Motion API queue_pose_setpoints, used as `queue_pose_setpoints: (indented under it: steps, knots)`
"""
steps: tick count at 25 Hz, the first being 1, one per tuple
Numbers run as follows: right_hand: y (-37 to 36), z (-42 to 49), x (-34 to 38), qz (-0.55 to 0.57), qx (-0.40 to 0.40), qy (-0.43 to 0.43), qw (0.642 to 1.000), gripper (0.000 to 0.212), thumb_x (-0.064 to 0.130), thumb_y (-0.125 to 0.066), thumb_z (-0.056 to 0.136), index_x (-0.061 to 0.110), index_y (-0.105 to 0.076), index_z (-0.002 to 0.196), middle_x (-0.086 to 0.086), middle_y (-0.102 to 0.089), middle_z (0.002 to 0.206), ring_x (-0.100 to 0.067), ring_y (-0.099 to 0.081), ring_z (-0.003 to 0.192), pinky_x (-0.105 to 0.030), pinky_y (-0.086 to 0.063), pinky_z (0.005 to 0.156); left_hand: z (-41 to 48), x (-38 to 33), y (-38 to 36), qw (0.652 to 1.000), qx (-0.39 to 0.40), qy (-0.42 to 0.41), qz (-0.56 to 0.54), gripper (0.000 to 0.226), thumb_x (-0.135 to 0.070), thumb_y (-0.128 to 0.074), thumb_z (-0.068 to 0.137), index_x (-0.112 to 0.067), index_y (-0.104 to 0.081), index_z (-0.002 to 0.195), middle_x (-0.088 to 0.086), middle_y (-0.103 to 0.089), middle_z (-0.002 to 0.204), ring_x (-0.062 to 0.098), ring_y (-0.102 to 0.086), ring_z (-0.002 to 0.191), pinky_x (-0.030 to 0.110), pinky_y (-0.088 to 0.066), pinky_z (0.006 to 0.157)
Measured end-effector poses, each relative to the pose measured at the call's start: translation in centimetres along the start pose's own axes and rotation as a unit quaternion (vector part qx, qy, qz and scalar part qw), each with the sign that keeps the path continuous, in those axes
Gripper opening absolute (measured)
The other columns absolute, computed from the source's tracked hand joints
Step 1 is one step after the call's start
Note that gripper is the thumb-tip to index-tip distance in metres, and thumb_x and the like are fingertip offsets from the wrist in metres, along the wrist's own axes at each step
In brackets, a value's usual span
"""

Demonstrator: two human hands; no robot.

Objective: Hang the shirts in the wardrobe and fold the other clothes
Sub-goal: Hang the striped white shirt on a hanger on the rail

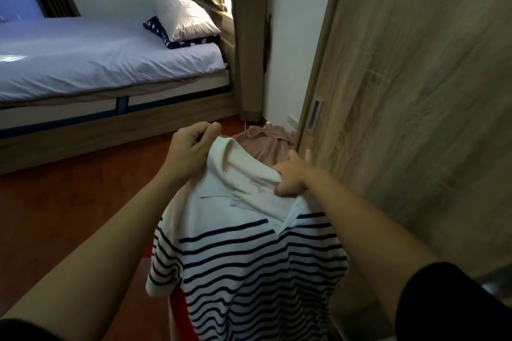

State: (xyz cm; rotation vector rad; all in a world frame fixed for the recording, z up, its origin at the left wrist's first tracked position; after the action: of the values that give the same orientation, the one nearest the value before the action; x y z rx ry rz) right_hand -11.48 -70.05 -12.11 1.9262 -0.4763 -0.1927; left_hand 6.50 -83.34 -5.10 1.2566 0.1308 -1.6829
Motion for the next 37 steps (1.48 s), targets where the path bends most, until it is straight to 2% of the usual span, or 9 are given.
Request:
queue_pose_setpoints:
  steps: [4, 7, 12, 14, 18, 24, 29, 32, 37]
  knots:
    - [1.9, -2.8, -3.3, 0.011, -0.089, 0.013, 0.996, 0.023, 0.042, -0.064, 0.079, 0.035, -0.061, 0.101, 0.004, -0.057, 0.105, -0.015, -0.036, 0.115, -0.057, -0.012, 0.107, 0.4, 1.2, -0.5, 0.993, 0.035, -0.004, 0.117, 0.058, -0.055, -0.034, 0.092, -0.006, -0.055, 0.07, 0.007, -0.055, 0.063, 0.022, -0.05, 0.058, 0.032, -0.036, 0.056]
    - [3.5, -5.5, -5.7, 0.059, -0.137, 0.038, 0.988, 0.015, 0.021, -0.069, 0.081, 0.021, -0.061, 0.094, 0.006, -0.056, 0.091, -0.021, -0.057, 0.095, -0.032, -0.042, 0.08, 0.5, 1.1, -1.1, 0.952, 0.101, -0.044, 0.286, 0.056, -0.075, -0.036, 0.073, -0.022, -0.053, 0.078, -0.008, -0.054, 0.069, 0.01, -0.05, 0.061, 0.024, -0.038, 0.054]
    - [5.9, -11.7, -7.3, 0.315, -0.252, 0.019, 0.915, 0.024, -0.005, -0.058, 0.08, 0.018, -0.057, 0.071, 0.002, -0.059, 0.1, -0.017, -0.057, 0.097, -0.031, -0.047, 0.08, 0.2, -0.2, -1.6, 0.941, 0.142, 0.02, 0.305, 0.021, -0.044, -0.051, 0.09, -0.023, -0.052, 0.091, -0.002, -0.044, 0.096, 0.02, -0.051, 0.085, 0.032, -0.041, 0.069]
    - [6.2, -13.9, -6.0, 0.269, -0.252, 0.024, 0.929, 0.035, -0.008, -0.052, 0.081, 0.02, -0.067, 0.066, 0.004, -0.058, 0.112, -0.014, -0.052, 0.106, -0.028, -0.043, 0.09, -0.7, -1.6, -1.2, 0.925, 0.171, 0.037, 0.338, 0.02, -0.041, -0.051, 0.091, -0.021, -0.054, 0.092, -0.001, -0.044, 0.097, 0.023, -0.05, 0.094, 0.043, -0.045, 0.078]
    - [5.5, -19.4, -3.4, 0.07, -0.262, -0.05, 0.961, 0.031, 0.007, -0.055, 0.089, 0.023, -0.066, 0.114, -0.006, -0.061, 0.115, -0.021, -0.058, 0.099, -0.035, -0.049, 0.09, -4.2, -7.1, 0.7, 0.89, 0.18, -0.013, 0.418, 0.024, -0.028, -0.057, 0.091, -0.004, -0.059, 0.095, 0.015, -0.054, 0.101, 0.033, -0.053, 0.095, 0.037, -0.04, 0.074]
    - [4.2, -33.7, 0.4, 0.093, -0.401, -0.162, 0.897, 0.033, 0.005, -0.053, 0.079, 0.014, -0.07, 0.107, -0.016, -0.067, 0.104, -0.034, -0.062, 0.096, -0.031, -0.05, 0.075, -13.4, -19.9, 3.1, 0.868, 0.123, -0.064, 0.476, 0.024, 0.0, -0.055, 0.083, -0.001, -0.065, 0.104, 0.02, -0.063, 0.105, 0.038, -0.056, 0.101, 0.035, -0.041, 0.076]
    - [7.4, -47.4, 1.6, 0.12, -0.503, -0.217, 0.828, 0.028, 0.008, -0.05, 0.081, -0.003, -0.066, 0.101, -0.026, -0.063, 0.105, -0.04, -0.06, 0.099, -0.035, -0.048, 0.076, -19.4, -31.1, 5.2, 0.947, -0.1, -0.076, 0.296, 0.02, -0.013, -0.051, 0.084, -0.009, -0.068, 0.093, 0.02, -0.066, 0.089, 0.036, -0.059, 0.085, 0.032, -0.039, 0.061]
    - [8.7, -56.2, 0.9, 0.057, -0.577, -0.251, 0.775, 0.03, 0.012, -0.044, 0.084, 0.001, -0.066, 0.102, -0.023, -0.064, 0.108, -0.041, -0.058, 0.101, -0.04, -0.047, 0.082, -21.4, -36.4, 3.7, 0.995, -0.069, -0.068, 0.013, 0.023, -0.012, -0.043, 0.079, -0.011, -0.066, 0.081, 0.01, -0.063, 0.074, 0.019, -0.053, 0.065, 0.024, -0.041, 0.052]
    - [6.6, -67.0, -3.0, 0.001, -0.608, -0.245, 0.755, 0.025, 0.014, -0.033, 0.094, 0.006, -0.056, 0.089, -0.018, -0.058, 0.095, -0.038, -0.057, 0.087, -0.036, -0.035, 0.063, -23.0, -43.8, -2.0, 0.982, 0.041, -0.185, 0.007, 0.027, -0.036, -0.051, 0.078, -0.011, -0.06, 0.071, 0.004, -0.059, 0.066, 0.011, -0.05, 0.064, 0.029, -0.042, 0.061]
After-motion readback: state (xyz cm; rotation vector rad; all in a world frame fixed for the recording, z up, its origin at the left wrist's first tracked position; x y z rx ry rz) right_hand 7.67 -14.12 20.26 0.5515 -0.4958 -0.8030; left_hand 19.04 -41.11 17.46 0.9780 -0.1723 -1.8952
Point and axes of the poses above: each hand's wrist, its own z-axis towards the middle knuckle, its own y-axis out of the back of the hand, x = y × z, the point moved 4 cm from there along z, towards the middle knuckle
